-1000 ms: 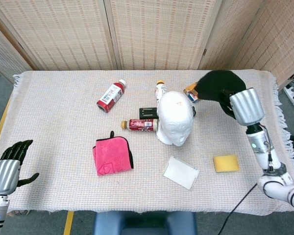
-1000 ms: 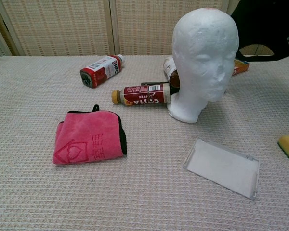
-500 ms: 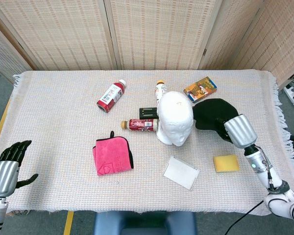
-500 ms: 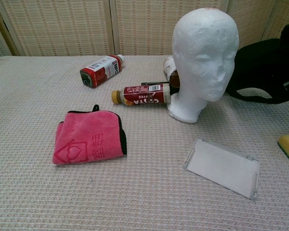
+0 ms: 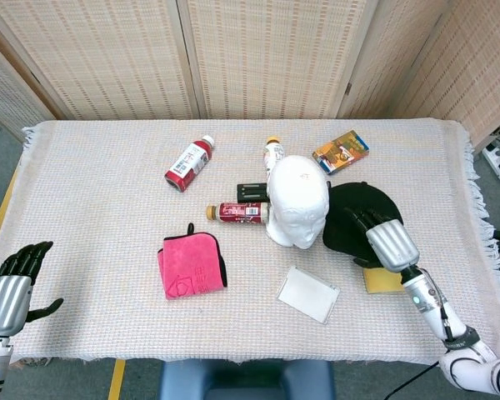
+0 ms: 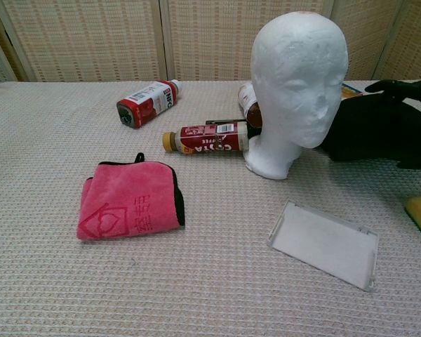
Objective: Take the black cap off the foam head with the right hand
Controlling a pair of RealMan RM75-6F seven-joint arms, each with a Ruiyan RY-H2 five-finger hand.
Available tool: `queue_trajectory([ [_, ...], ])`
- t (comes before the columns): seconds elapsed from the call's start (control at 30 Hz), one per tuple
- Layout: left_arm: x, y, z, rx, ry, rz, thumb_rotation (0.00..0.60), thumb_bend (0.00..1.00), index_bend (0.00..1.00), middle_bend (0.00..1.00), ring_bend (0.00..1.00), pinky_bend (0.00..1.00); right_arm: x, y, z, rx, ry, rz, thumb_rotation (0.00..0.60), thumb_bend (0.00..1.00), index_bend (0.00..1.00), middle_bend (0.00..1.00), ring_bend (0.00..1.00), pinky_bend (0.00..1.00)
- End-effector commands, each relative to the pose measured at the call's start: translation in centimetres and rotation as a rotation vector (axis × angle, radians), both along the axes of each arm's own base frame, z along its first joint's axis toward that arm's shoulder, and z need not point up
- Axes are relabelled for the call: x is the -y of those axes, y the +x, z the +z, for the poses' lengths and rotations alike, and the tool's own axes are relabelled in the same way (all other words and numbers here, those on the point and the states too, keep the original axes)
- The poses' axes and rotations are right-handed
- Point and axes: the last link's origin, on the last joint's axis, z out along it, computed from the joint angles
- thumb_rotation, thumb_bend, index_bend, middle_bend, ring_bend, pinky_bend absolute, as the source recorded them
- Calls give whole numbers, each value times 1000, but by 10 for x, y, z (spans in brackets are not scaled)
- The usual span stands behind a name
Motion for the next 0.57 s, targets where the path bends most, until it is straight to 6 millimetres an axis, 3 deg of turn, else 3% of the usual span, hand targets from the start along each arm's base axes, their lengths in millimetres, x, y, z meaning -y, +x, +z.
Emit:
queue_trajectory([
  [0.03, 0, -1, -1, 0, -4, 4, 600, 160, 113, 151, 128, 214, -24, 0, 30, -18, 19, -76, 418, 12, 0, 49, 87, 326],
  [0.17, 0, -4, -1, -7, -9, 11, 600, 161, 113, 151, 128, 213, -45, 2, 50, 22, -25, -82, 440, 20, 10, 146, 195, 370],
  [0.3, 1, -5, -1, -9, -8, 20, 600, 160, 113, 151, 128, 212, -78, -5, 68, 37, -90, -150, 525, 69, 178, 292, 284, 454],
  [0.57, 2, -3, -2, -12, -11, 20, 600, 159, 114, 151, 128, 210, -127, -12, 90, 44, -202, -227, 549, 83, 232, 313, 294, 460],
])
